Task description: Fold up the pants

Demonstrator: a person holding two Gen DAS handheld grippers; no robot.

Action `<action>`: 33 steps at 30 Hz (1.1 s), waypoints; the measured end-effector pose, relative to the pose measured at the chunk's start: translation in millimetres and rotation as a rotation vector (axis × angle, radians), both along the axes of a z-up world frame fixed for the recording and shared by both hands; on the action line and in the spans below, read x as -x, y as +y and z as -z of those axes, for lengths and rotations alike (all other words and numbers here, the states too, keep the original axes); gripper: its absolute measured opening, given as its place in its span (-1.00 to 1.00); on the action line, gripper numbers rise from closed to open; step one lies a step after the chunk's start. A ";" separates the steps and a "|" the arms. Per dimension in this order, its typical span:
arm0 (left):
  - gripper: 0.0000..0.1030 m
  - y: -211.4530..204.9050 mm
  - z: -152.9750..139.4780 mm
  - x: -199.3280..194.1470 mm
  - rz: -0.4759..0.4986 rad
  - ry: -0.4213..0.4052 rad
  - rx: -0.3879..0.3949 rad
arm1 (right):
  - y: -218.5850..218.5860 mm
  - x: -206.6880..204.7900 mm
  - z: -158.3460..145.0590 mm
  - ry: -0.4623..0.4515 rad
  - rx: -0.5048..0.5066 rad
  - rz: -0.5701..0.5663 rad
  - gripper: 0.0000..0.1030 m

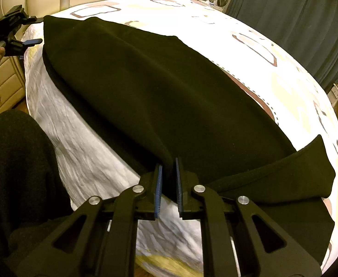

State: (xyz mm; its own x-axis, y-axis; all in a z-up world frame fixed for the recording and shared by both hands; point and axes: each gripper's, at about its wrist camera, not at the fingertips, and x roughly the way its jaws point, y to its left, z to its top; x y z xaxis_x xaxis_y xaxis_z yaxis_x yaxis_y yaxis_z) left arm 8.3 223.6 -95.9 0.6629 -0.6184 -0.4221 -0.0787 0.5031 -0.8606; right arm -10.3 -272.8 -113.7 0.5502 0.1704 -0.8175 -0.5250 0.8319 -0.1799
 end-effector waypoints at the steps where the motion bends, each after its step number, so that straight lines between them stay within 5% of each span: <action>1: 0.28 -0.8 -1.9 2.2 -0.002 -0.011 0.004 | 0.0 -0.1 0.0 0.000 0.000 0.001 -0.79; 9: 0.28 -7.4 -0.4 -0.9 -0.023 0.012 -0.013 | -0.6 -1.3 -0.1 0.000 0.002 0.002 -0.77; 12: 0.27 -13.6 -2.7 -1.1 -0.020 0.019 -0.077 | -1.1 -1.9 -0.1 0.000 0.001 0.001 -0.76; 14: -0.01 -16.7 -3.1 -10.0 -0.021 0.035 -0.134 | -2.1 -2.8 -0.1 -0.001 -0.004 0.005 -0.76; 15: -0.59 -18.1 -3.3 -14.1 -0.018 0.044 -0.159 | -2.1 -2.9 -0.1 -0.002 -0.005 0.006 -0.76; 16: -0.82 -20.2 -4.5 -19.1 -0.011 0.054 -0.189 | -2.3 -3.0 -0.7 -0.004 -0.006 0.009 -0.76; 22: -0.84 -23.3 -29.5 -32.2 -0.045 -0.003 -0.316 | 4.1 5.6 -5.4 -0.047 0.032 0.007 -0.76; 26: -0.84 -27.4 -10.2 -34.6 -0.013 0.071 -0.401 | 8.5 9.7 2.0 -0.069 0.081 -0.011 -0.76; 29: -0.84 -24.4 13.7 -29.0 0.009 0.123 -0.391 | -3.9 4.5 -2.6 -0.027 -0.008 0.031 -0.68; 33: -0.79 -22.8 9.0 -19.3 0.010 0.110 -0.380 | -35.5 -2.8 -22.1 0.056 -0.201 0.106 -0.56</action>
State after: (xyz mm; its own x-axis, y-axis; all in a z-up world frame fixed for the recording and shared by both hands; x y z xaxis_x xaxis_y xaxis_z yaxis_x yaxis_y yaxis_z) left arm 27.6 200.8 -104.9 0.5956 -0.4102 -0.6907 -0.1539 0.7856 -0.5993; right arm -7.4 -308.3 -91.7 0.5286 0.2764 -0.8026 -0.4369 0.8993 0.0220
